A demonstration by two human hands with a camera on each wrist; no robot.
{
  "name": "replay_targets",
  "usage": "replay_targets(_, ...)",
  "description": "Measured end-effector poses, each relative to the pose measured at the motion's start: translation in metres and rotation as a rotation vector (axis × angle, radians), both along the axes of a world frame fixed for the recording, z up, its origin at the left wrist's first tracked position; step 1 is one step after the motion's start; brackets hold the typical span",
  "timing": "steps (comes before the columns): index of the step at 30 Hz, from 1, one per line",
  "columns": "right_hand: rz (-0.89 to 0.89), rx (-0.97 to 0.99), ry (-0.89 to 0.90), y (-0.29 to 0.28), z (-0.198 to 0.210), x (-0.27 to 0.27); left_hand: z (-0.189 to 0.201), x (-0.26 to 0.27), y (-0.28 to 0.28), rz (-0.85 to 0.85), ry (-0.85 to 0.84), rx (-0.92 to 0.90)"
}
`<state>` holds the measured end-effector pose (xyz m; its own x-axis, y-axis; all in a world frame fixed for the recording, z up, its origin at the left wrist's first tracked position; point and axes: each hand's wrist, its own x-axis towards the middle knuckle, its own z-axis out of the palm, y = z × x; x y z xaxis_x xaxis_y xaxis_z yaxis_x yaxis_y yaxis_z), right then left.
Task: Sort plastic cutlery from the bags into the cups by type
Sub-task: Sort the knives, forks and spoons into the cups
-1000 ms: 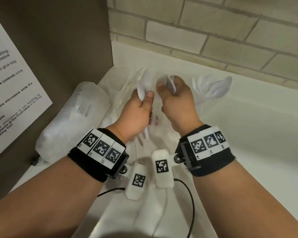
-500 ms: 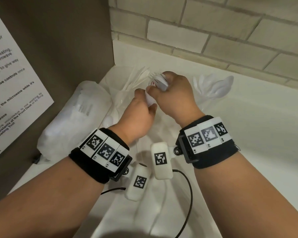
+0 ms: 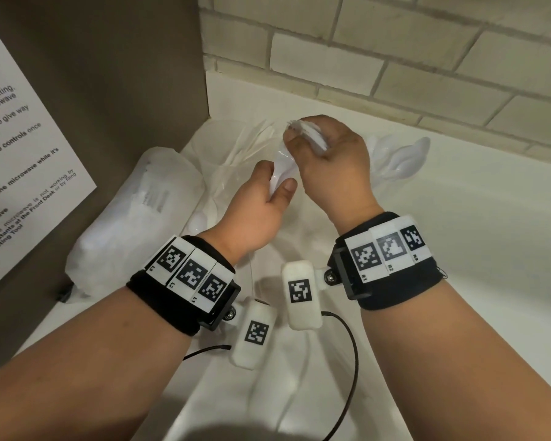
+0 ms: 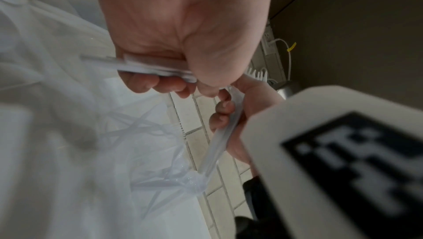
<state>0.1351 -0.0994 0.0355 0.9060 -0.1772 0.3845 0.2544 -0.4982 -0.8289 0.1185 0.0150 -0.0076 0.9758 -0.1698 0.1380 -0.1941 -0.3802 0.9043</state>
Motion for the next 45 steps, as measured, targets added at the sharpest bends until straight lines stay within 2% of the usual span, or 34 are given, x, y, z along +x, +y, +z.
replay_targets(3, -0.033, 0.162, -0.012, -0.008, 0.008, 0.003, 0.0, -0.003, 0.0, -0.006, 0.033, -0.049)
replay_targets(6, -0.071, 0.34, -0.109, -0.025, 0.025, 0.009, -0.004, -0.002, 0.001, 0.009, 0.053, -0.049)
replay_targets(9, -0.116, 0.424, -0.218, -0.045, 0.047, 0.022, -0.005, 0.002, 0.003, 0.033, 0.127, -0.142)
replay_targets(13, -0.055, 0.543, -0.271, -0.057, 0.061, 0.046, 0.002, 0.004, 0.004, 0.072, 0.124, -0.218)
replay_targets(20, 0.03, 0.352, -0.285, -0.042, 0.042, 0.079, 0.009, 0.005, 0.008, 0.1, 0.094, -0.265)
replay_targets(25, -0.085, 0.054, -0.4, -0.032, 0.02, 0.09, 0.007, 0.005, 0.015, 0.115, 0.102, -0.288)
replay_targets(28, -0.089, 0.001, -0.452, -0.032, 0.008, 0.094, 0.006, 0.005, 0.018, 0.118, 0.106, -0.307)
replay_targets(33, -0.054, 0.09, -0.361, -0.021, -0.011, 0.095, 0.006, 0.004, 0.017, 0.108, 0.107, -0.324)
replay_targets(37, -0.03, 0.395, -0.133, -0.013, -0.012, 0.093, 0.006, 0.003, 0.017, 0.102, 0.122, -0.338)
replay_targets(41, -0.067, 0.494, 0.134, -0.023, -0.013, 0.091, 0.006, 0.002, 0.017, 0.099, 0.134, -0.346)
replay_targets(45, -0.072, 0.551, 0.149, -0.03, -0.009, 0.085, 0.006, 0.001, 0.014, 0.095, 0.138, -0.359)
